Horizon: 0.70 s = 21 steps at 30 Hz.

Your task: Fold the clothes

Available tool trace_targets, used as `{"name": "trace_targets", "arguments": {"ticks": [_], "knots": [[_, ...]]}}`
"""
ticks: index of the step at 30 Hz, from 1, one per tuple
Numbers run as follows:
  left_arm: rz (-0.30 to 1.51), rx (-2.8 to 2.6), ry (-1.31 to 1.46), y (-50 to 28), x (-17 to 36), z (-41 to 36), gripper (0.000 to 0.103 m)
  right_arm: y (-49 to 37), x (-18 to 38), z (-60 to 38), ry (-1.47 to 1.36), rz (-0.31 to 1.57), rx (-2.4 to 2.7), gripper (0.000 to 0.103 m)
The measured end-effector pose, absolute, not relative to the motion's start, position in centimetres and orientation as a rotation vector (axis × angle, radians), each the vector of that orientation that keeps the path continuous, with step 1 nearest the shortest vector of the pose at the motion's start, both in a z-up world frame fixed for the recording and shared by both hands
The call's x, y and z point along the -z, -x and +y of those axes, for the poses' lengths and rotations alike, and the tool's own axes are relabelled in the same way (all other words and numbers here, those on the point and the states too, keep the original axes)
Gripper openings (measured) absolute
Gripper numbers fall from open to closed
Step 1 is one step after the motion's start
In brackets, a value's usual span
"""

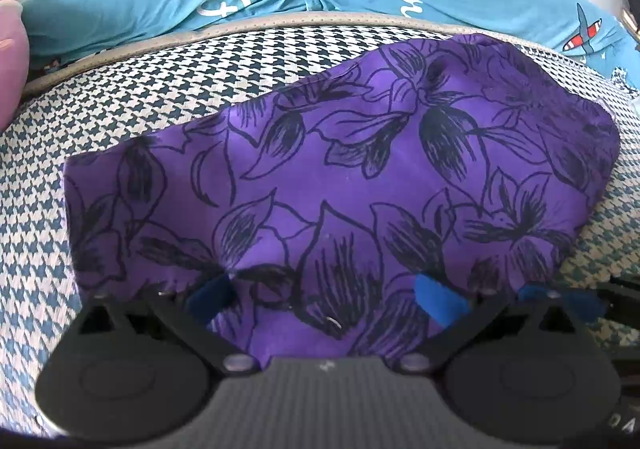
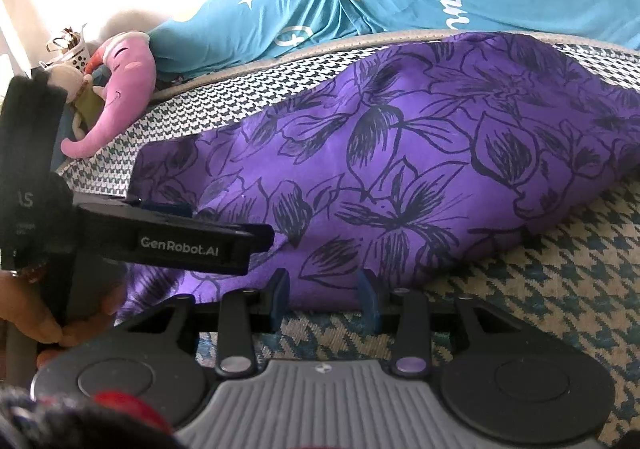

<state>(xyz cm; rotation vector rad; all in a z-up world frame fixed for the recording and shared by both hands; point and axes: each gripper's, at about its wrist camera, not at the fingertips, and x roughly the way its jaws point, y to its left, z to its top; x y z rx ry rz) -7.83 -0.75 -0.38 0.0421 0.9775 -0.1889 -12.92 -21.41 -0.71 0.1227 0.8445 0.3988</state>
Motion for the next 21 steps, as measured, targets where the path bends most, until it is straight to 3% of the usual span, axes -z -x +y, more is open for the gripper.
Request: {"name": "trace_targets", "arguments": {"ticks": [7, 10, 21], "knots": [[0.983, 0.184, 0.006, 7.5, 0.2, -0.4, 0.103, 12.1, -0.6, -22.2, -0.119, 0.835, -0.402, 0.03], [0.985, 0.179, 0.017, 7.5, 0.1, -0.3, 0.103, 11.6, -1.4, -22.6, -0.131, 0.813, -0.431, 0.02], [0.966, 0.155, 0.05, 6.0, -0.1, -0.3, 0.103, 7.6, -2.8, -24.5, -0.191, 0.762, -0.53, 0.011]]}}
